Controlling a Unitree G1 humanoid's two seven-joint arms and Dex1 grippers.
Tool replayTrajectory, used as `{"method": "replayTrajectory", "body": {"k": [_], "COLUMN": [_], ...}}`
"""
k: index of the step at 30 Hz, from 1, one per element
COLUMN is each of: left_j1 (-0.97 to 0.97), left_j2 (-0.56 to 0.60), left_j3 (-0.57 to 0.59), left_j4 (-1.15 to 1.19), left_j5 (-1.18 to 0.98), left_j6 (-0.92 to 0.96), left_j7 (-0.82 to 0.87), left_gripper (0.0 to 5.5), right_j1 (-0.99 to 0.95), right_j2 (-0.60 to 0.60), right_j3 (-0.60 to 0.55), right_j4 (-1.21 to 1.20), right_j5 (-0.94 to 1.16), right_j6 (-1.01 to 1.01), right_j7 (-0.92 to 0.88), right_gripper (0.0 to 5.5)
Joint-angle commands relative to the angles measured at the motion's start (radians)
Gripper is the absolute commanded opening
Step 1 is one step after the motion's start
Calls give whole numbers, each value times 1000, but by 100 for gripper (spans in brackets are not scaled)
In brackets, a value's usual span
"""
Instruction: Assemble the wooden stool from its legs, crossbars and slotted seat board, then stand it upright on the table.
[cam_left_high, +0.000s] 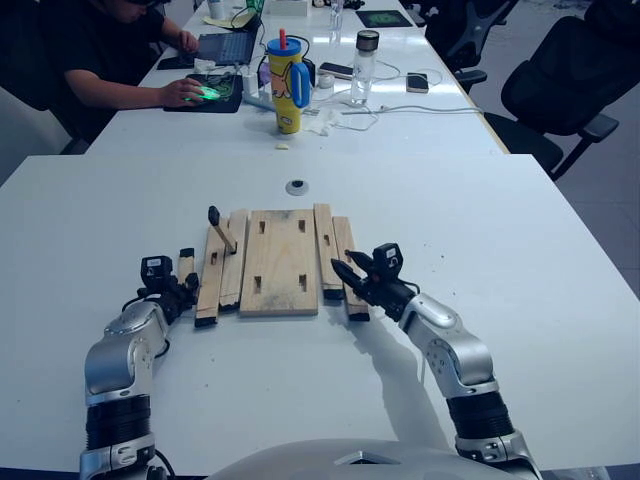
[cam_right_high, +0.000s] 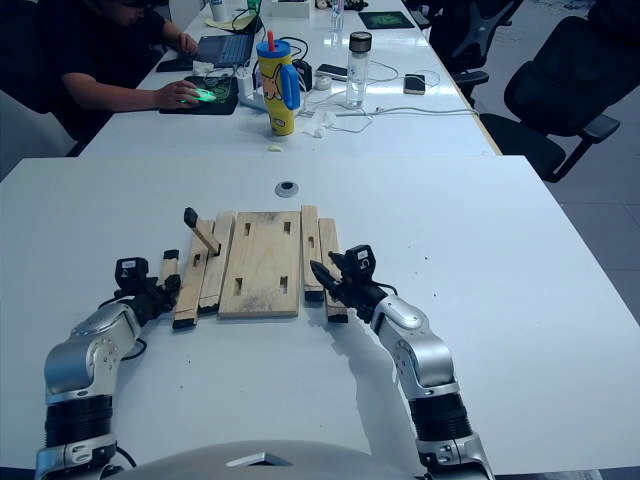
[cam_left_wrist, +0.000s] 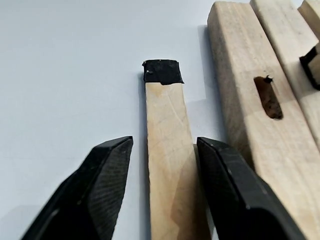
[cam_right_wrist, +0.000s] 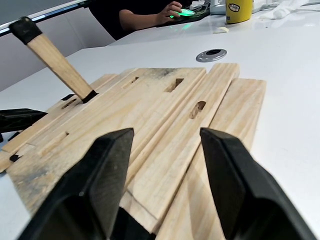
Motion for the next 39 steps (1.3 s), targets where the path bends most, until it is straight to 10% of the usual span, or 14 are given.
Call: {"method": "replayTrajectory", "body": {"k": [1, 17, 23, 39], "left_j1": [35, -261, -446, -428], "left_j2": [0, 73, 71, -57], "left_j3": [-9, 5, -133, -505], "left_j4": [38, -22, -163, -125], "left_j5": [0, 66, 82, 140], "left_j6": [47, -387, -419, -600], "left_j7": [-7, 2, -55, -265], "left_gripper": [187, 132, 132, 132], "right_j1": [-2, -136, -239, -435], "right_j2": [2, 20, 40, 90], "right_j3": [-11, -165, -240, -432], "right_j4": [-9, -37, -167, -163], "right_j5": [2, 77, 298, 868], "right_j6": [16, 14, 161, 304], "right_j7": [-13, -68, -89, -306], "right_gripper": [245, 263, 352, 356]}}
